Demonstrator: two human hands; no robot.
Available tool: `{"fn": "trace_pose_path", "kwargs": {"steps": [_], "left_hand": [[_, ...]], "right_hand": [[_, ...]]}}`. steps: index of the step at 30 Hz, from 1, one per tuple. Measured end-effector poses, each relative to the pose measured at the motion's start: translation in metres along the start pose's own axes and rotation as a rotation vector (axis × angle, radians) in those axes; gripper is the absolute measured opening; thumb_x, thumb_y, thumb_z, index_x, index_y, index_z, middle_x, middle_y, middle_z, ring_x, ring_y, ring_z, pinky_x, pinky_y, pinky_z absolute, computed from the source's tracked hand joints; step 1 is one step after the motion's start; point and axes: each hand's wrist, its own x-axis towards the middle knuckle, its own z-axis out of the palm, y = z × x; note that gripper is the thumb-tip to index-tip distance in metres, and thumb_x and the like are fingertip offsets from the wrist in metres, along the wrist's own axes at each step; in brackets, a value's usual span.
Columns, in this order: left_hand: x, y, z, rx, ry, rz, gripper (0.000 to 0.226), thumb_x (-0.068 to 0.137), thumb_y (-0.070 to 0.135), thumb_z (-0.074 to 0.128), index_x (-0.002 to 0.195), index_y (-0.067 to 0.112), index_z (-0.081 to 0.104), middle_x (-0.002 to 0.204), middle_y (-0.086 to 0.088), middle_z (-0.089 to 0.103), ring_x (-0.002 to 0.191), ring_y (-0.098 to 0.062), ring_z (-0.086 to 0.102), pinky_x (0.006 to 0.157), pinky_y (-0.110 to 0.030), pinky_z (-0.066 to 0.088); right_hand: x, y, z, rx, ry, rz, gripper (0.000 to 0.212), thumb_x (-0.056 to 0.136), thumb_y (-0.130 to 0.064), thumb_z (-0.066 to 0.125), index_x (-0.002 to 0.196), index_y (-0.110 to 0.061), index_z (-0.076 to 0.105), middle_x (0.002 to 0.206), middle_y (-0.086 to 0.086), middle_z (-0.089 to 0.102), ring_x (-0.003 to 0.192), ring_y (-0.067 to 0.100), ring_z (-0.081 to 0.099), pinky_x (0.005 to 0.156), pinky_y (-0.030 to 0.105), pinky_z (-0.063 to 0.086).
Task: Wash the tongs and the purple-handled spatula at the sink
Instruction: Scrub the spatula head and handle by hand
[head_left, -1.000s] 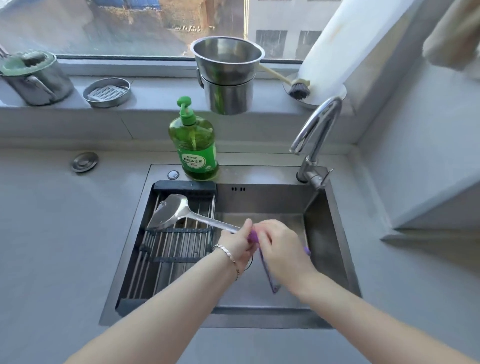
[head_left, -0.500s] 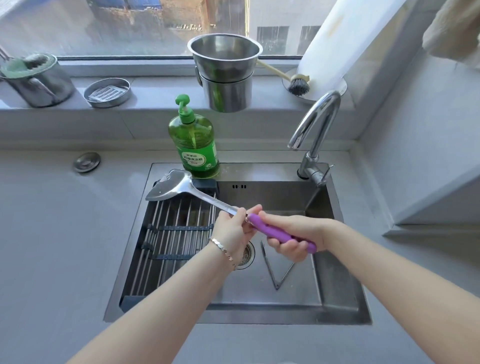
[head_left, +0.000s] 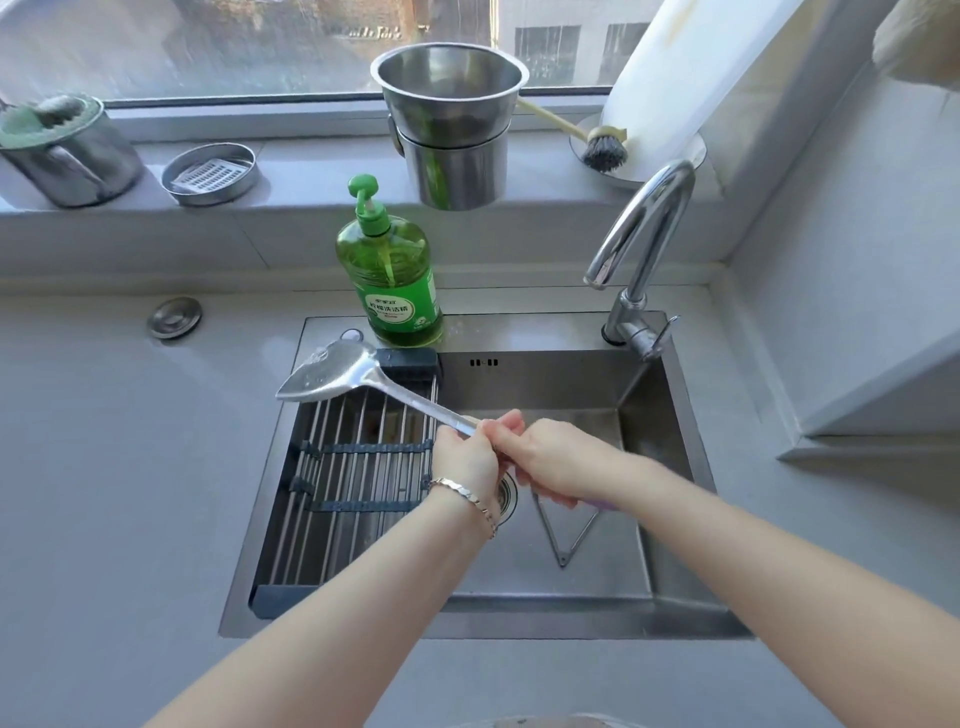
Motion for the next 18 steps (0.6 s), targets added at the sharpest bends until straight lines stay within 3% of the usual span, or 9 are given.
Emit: {"fn": "trace_pose_path", "kwargs": {"steps": [2, 5, 7, 9, 12, 13, 15, 17, 18], "left_hand": [[-0.005, 0.005, 0.002, 0.005, -0.097, 0.034, 0.007, 0.097, -0.002, 0.036, 0.095, 0.003, 0.040, 0.088, -0.015, 0.064, 0.082, -0.023, 0.064, 0.080, -0.036, 0.052], [-0.012, 0.012, 0.006, -0.030, -0.151, 0.064, 0.014, 0.094, -0.002, 0.044, 0.085, 0.008, 0.040, 0.087, -0.016, 0.065, 0.079, -0.023, 0.067, 0.078, -0.036, 0.053], [-0.007, 0.024, 0.002, -0.195, -0.124, 0.062, 0.020, 0.097, 0.006, 0.043, 0.079, 0.013, 0.040, 0.069, -0.010, 0.067, 0.061, -0.019, 0.068, 0.064, -0.032, 0.056], [0.008, 0.040, -0.010, -0.424, -0.020, 0.003, 0.035, 0.099, 0.032, 0.039, 0.069, 0.015, 0.041, 0.040, 0.004, 0.049, 0.032, -0.008, 0.048, 0.038, -0.015, 0.044], [0.023, 0.052, -0.020, -0.546, 0.118, -0.079, 0.059, 0.091, 0.062, 0.030, 0.055, 0.016, 0.039, 0.033, 0.008, 0.025, 0.025, -0.006, 0.020, 0.030, -0.012, 0.012], [0.025, 0.050, -0.019, -0.531, 0.185, -0.061, 0.060, 0.090, 0.063, 0.030, 0.054, 0.016, 0.036, 0.032, 0.009, 0.024, 0.025, -0.007, 0.018, 0.031, -0.014, 0.010], [0.027, 0.049, -0.015, -0.524, 0.327, -0.026, 0.057, 0.092, 0.061, 0.031, 0.055, 0.017, 0.034, 0.031, 0.010, 0.023, 0.025, -0.008, 0.017, 0.032, -0.014, 0.010], [0.027, 0.056, -0.011, -0.570, 0.400, -0.009, 0.057, 0.093, 0.059, 0.032, 0.062, 0.014, 0.049, 0.034, 0.014, 0.042, 0.030, -0.007, 0.030, 0.036, -0.014, 0.013], [0.028, 0.061, -0.009, -0.608, 0.403, -0.002, 0.061, 0.093, 0.058, 0.031, 0.076, 0.009, 0.063, 0.052, 0.015, 0.063, 0.042, -0.006, 0.045, 0.040, -0.015, 0.015]], "right_hand": [[0.001, 0.010, -0.018, 0.421, -0.345, 0.122, 0.061, 0.081, -0.073, 0.035, 0.060, -0.016, 0.044, 0.041, -0.007, 0.040, 0.032, 0.008, 0.034, 0.036, 0.016, 0.031], [-0.002, 0.020, -0.033, 0.658, -0.564, 0.166, 0.055, 0.071, -0.071, 0.037, 0.063, -0.017, 0.044, 0.039, -0.009, 0.035, 0.027, 0.001, 0.028, 0.030, 0.010, 0.024], [-0.007, 0.026, -0.037, 0.673, -0.635, 0.185, 0.055, 0.071, -0.069, 0.033, 0.061, -0.016, 0.044, 0.037, -0.009, 0.035, 0.025, 0.001, 0.027, 0.029, 0.009, 0.022], [-0.016, 0.035, -0.037, 0.616, -0.640, 0.215, 0.056, 0.075, -0.069, 0.031, 0.063, -0.015, 0.045, 0.037, -0.008, 0.036, 0.025, 0.002, 0.028, 0.029, 0.010, 0.023], [-0.021, 0.046, -0.025, 0.298, -0.335, 0.119, 0.057, 0.088, -0.065, 0.029, 0.065, -0.015, 0.044, 0.041, -0.006, 0.041, 0.030, 0.007, 0.032, 0.036, 0.017, 0.029], [-0.019, 0.047, -0.015, 0.159, -0.165, 0.033, 0.058, 0.089, -0.064, 0.028, 0.062, -0.016, 0.043, 0.043, -0.006, 0.042, 0.033, 0.009, 0.035, 0.040, 0.020, 0.031], [-0.014, 0.050, 0.004, -0.308, 0.367, -0.184, 0.060, 0.093, -0.061, 0.020, 0.055, -0.019, 0.038, 0.044, -0.003, 0.045, 0.036, 0.015, 0.043, 0.042, 0.024, 0.029], [-0.004, 0.048, 0.021, -0.597, 0.777, -0.358, 0.063, 0.100, -0.046, 0.011, 0.055, -0.018, 0.046, 0.047, -0.001, 0.050, 0.039, 0.021, 0.050, 0.039, 0.023, 0.030], [0.003, 0.046, 0.028, -0.617, 0.856, -0.430, 0.065, 0.101, -0.039, 0.010, 0.058, -0.016, 0.053, 0.050, 0.000, 0.052, 0.041, 0.022, 0.052, 0.039, 0.024, 0.033]]}}
